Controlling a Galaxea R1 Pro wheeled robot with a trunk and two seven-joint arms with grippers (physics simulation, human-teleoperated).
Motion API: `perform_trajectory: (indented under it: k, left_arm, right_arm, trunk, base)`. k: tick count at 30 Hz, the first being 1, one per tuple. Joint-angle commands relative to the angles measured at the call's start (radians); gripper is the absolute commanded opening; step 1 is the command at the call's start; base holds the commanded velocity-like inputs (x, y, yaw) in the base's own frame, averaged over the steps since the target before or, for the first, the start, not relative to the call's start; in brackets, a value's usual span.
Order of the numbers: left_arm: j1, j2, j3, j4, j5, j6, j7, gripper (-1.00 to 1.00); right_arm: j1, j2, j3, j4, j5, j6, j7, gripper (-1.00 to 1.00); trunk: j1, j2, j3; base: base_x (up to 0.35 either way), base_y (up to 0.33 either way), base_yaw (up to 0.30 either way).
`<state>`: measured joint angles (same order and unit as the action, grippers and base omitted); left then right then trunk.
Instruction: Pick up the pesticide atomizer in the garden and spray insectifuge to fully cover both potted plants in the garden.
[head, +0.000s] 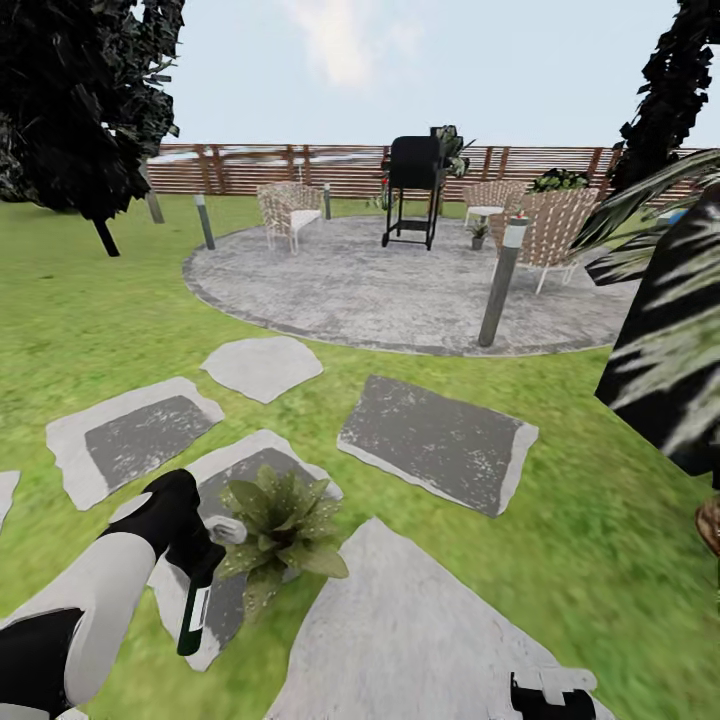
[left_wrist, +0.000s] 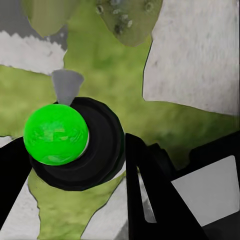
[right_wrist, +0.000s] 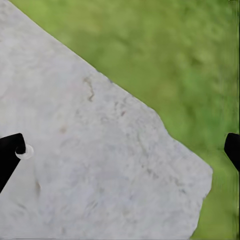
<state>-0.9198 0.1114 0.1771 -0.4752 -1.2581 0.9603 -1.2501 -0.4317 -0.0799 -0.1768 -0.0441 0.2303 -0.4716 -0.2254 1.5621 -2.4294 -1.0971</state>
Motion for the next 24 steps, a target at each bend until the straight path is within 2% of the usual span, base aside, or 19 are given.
perform_trajectory:
  k: [1,9,14,17,20,22,24]
  left_arm:
    - [-0.001,-0.001,0.007,-0.002,-0.01,0.008,-0.009,-1.0]
    - [-0.003,0.003,0.008,-0.011,-0.011,0.009,-0.011,-1.0]
    - [-0.015,0.008,0.01,-0.013,-0.008,0.01,-0.011,-1.0]
    - [-0.024,-0.004,0.01,-0.014,-0.007,0.008,-0.032,-1.0]
    - [-0.088,-0.021,0.005,-0.001,-0.006,0.008,-0.092,-1.0]
    - [-0.117,-0.022,-0.03,0.011,-0.006,0.01,-0.12,-1.0]
    - [-0.16,-0.02,-0.096,0.061,-0.006,0.013,-0.183,-1.0]
  right_arm:
    - [0.0,0.0,-0.007,0.001,0.011,-0.002,-0.003,1.0]
    - [0.0,0.0,-0.007,0.001,0.011,-0.002,-0.003,1.0]
    - [-0.001,-0.002,-0.007,0.002,0.011,-0.002,-0.003,1.0]
    - [0.0,-0.007,-0.007,0.003,0.011,-0.002,-0.003,1.0]
    - [-0.001,-0.008,-0.007,0.003,0.012,-0.002,-0.002,1.0]
    - [0.0,-0.007,-0.007,0.002,0.012,-0.002,-0.002,1.0]
    - [-0.001,-0.002,-0.007,0.0,0.011,-0.002,-0.003,1.0]
  trunk:
    - [0.0,0.0,-0.001]
    - [0.0,0.0,-0.001]
    - [0.0,0.0,-0.001]
    - [0.0,0.0,-0.001]
    - [0.0,0.0,-0.001]
    - [0.0,0.0,-0.001]
    - [0.0,0.0,-0.001]
  base:
    - [-0.135,-0.288,0.154]
    - [-0.138,-0.288,0.251]
    - [-0.085,-0.205,0.043]
    - [-0.008,-0.023,0.003]
    - [-0.001,-0.002,0.0]
    - [0.0,0.0,0.0]
    - [0.0,0.0,0.0]
